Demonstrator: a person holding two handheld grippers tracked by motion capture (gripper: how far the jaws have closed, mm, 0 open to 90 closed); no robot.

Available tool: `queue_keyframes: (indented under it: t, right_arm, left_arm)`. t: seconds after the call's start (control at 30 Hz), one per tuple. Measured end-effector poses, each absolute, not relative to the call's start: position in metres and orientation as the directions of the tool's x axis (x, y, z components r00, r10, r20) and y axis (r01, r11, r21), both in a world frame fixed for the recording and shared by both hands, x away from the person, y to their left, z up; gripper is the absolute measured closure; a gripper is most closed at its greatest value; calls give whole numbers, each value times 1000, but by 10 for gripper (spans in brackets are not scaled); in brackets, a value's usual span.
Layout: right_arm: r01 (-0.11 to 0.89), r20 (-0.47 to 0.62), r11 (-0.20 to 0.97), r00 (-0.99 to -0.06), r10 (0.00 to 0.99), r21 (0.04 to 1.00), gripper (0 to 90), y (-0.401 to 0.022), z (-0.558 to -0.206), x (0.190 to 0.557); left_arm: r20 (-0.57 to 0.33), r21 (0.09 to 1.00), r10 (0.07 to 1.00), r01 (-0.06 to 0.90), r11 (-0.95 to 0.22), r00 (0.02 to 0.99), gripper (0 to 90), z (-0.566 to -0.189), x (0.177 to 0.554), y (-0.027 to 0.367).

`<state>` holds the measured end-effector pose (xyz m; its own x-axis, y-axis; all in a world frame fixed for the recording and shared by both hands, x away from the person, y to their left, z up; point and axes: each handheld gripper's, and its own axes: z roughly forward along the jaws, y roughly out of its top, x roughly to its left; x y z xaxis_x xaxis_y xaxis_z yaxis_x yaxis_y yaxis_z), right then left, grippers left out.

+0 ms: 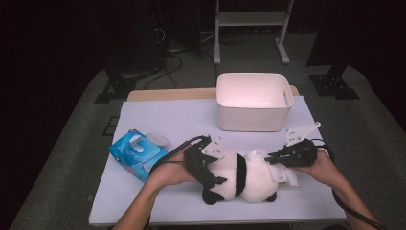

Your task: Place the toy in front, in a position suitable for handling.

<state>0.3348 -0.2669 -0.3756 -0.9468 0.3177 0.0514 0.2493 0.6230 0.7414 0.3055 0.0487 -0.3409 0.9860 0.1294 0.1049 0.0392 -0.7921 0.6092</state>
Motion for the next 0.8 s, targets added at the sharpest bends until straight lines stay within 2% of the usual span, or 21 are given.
queue_keyframes:
  t: [0.17,0.4,0.53,0.8]
  right_arm:
    - [230,35,636,-952,303,737,840,-258,-371,338]
    - [167,13,656,-972,234,736,840,-217,-363,353]
    - [169,24,675,-976,218,719,840,-202,-366,362]
    - [229,44,626,-954,297,746,841,-242,-371,356]
  left_arm:
    - [98,593,108,29,-805,989,205,-346,304,48]
    - [121,583,97,8,-813,988,208,-348,299,48]
    - [135,577,98,2,-816,986,208,-348,296,48]
    - [136,586,100,1,-811,986,213,-350,296,49]
